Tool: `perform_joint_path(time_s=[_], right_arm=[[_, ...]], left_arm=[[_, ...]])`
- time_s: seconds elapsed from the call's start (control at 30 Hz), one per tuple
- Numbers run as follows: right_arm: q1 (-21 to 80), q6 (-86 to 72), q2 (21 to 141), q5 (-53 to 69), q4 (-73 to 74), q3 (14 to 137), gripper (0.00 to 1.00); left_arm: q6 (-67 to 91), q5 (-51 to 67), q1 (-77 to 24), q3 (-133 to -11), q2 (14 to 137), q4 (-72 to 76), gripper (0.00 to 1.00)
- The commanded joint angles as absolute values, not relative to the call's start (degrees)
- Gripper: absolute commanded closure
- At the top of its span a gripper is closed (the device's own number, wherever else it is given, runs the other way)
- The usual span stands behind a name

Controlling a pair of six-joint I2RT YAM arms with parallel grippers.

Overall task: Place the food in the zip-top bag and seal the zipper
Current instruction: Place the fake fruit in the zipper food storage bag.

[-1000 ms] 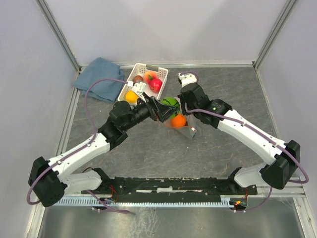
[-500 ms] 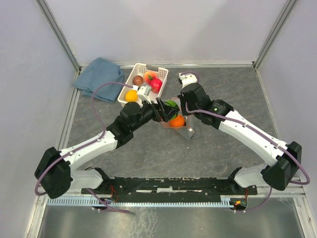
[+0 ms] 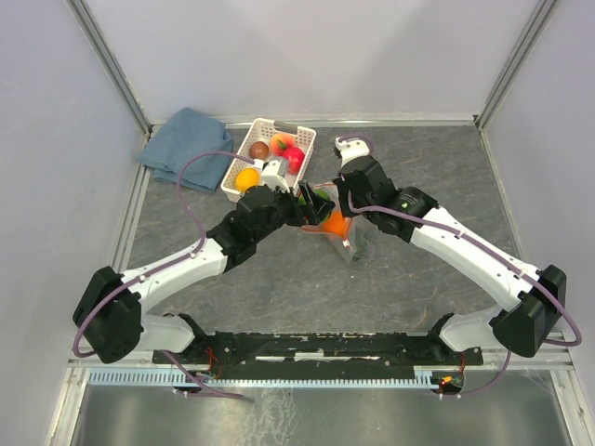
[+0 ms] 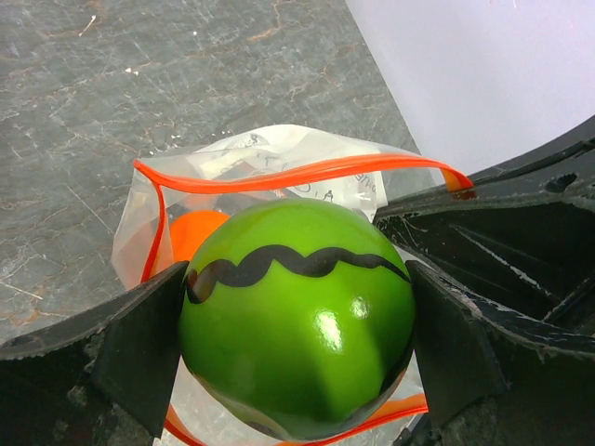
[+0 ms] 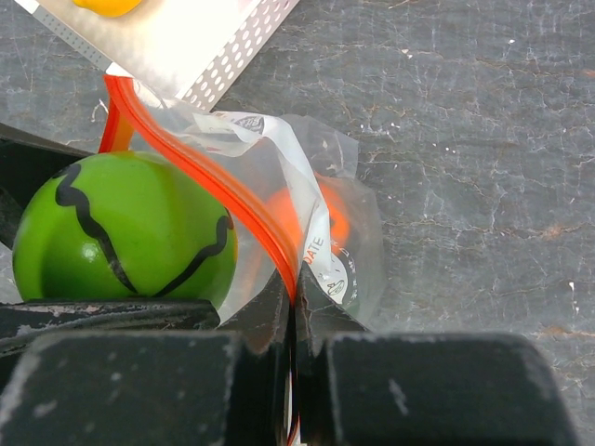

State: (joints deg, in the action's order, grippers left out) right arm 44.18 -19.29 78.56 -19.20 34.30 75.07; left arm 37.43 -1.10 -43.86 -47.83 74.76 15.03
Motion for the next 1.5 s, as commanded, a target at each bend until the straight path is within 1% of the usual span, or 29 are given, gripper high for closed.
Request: perform_joint_path(time_s=[0.0, 0.07, 0.23, 0.53, 0.67, 0.83, 0.93, 1.13, 1.23, 1.3, 1.33, 1.4, 1.47], right_arm=[[44.21, -19.74, 76.22, -18.73, 31.78, 75.02, 0.94], [44.25, -19.86, 76.25, -18.57, 31.73, 74.89, 0.93], [44.21, -19.95, 76.09, -18.50, 31.60, 74.80, 0.91], [44.23, -20.13, 75.90, -18.45, 31.57, 74.77, 0.90], [44.22, -20.13, 75.95, -18.71, 31.62, 74.85, 0.93], [44.21, -20.23, 76.06, -18.68, 31.46, 74.80, 0.94], [44.22, -20.20, 76.00, -18.55, 31.38, 74.84, 0.94], [44.25, -20.36, 76.04, -18.28, 31.16, 74.76, 0.94], [44.21, -20.39, 76.13, -18.19, 31.27, 74.82, 0.94], [44.23, -20.26, 76.20, -18.47, 31.41, 74.82, 0.94], [44.23, -20.18, 76.20, -18.80, 31.60, 74.80, 0.94], [44.23, -19.77, 76.33, -19.33, 31.88, 74.91, 0.94], [44.22, -19.17, 76.37, -20.35, 32.39, 75.00, 0.94]], left_arm=[[35.42, -3.61, -44.11, -51.27, 73.63, 13.80, 0.07], [35.41, -3.72, -44.10, -51.55, 73.25, 13.02, 0.03], [35.48, -2.90, -44.11, -51.92, 72.15, 12.25, 0.00], [35.63, -2.45, -44.12, -53.52, 70.66, 8.84, 0.00], [35.92, -3.48, -44.12, -54.87, 68.25, 3.63, 0.00], [36.13, -9.86, -44.12, -56.48, 64.68, -7.51, 0.00], [35.63, -12.39, -44.11, -56.24, 63.99, -11.91, 0.03], [35.21, -11.80, -44.08, -56.19, 67.52, -12.84, 0.15], [34.84, -11.74, -44.06, -57.41, 70.91, -12.50, 0.25], [34.47, -11.48, -44.08, -58.60, 72.85, -12.49, 0.36], [34.41, -11.16, -44.05, -59.07, 73.66, -12.32, 0.45], [34.03, -10.80, -44.11, -60.24, 74.93, -12.07, 0.55], [33.34, -10.57, -44.16, -61.92, 75.73, -12.23, 0.75]])
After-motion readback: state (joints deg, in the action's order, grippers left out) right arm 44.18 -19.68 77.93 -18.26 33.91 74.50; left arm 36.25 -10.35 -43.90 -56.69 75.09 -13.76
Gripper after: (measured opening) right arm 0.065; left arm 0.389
